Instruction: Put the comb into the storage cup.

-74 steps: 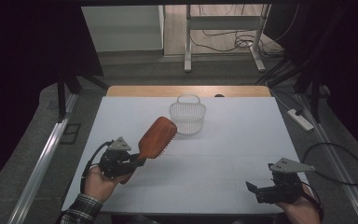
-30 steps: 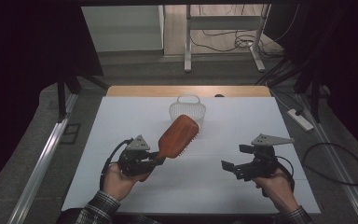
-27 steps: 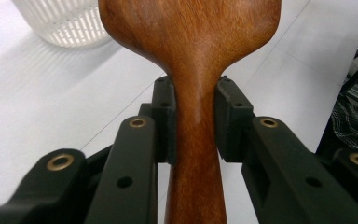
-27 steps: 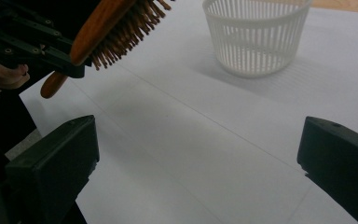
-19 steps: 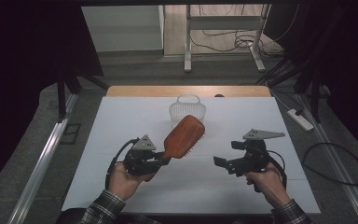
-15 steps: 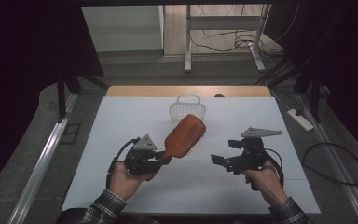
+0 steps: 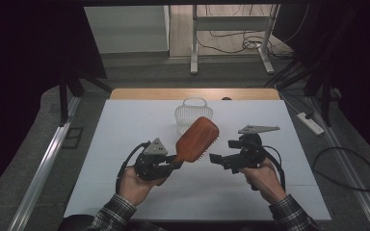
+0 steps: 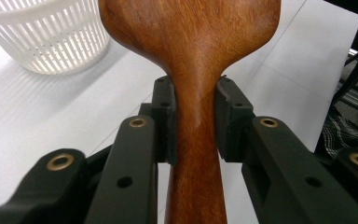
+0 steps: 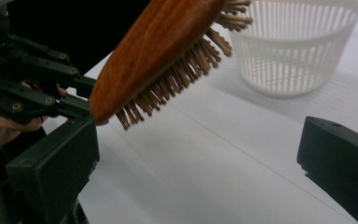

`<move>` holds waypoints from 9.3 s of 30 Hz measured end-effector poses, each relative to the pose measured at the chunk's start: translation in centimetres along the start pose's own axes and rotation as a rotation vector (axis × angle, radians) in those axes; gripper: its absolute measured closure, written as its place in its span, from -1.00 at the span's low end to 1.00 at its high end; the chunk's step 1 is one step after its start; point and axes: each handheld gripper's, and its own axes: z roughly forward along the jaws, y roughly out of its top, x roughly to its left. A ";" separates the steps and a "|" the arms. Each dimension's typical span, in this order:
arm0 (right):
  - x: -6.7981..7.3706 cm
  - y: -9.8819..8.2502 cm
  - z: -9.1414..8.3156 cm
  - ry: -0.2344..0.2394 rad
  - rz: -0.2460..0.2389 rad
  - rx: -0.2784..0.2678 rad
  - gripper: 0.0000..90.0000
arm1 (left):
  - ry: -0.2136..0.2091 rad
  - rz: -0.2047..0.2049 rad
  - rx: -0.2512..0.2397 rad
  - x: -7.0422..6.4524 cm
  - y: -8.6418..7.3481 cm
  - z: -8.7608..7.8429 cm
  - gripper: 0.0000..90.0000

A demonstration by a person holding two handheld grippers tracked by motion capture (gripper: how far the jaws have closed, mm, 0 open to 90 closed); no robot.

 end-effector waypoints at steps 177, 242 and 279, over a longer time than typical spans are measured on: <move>-5.2 10.3 1.3 0.038 0.264 -0.244 0.24 | 0.201 -0.201 0.014 4.4 -12.4 -10.1 -1.00; -7.9 12.5 7.7 -0.147 0.253 -0.208 0.24 | 0.187 -0.187 0.030 4.3 -12.4 -9.9 -0.99; -9.3 9.6 10.7 -0.189 0.267 -0.155 0.23 | 0.189 -0.185 0.038 4.3 -12.4 -9.8 -0.99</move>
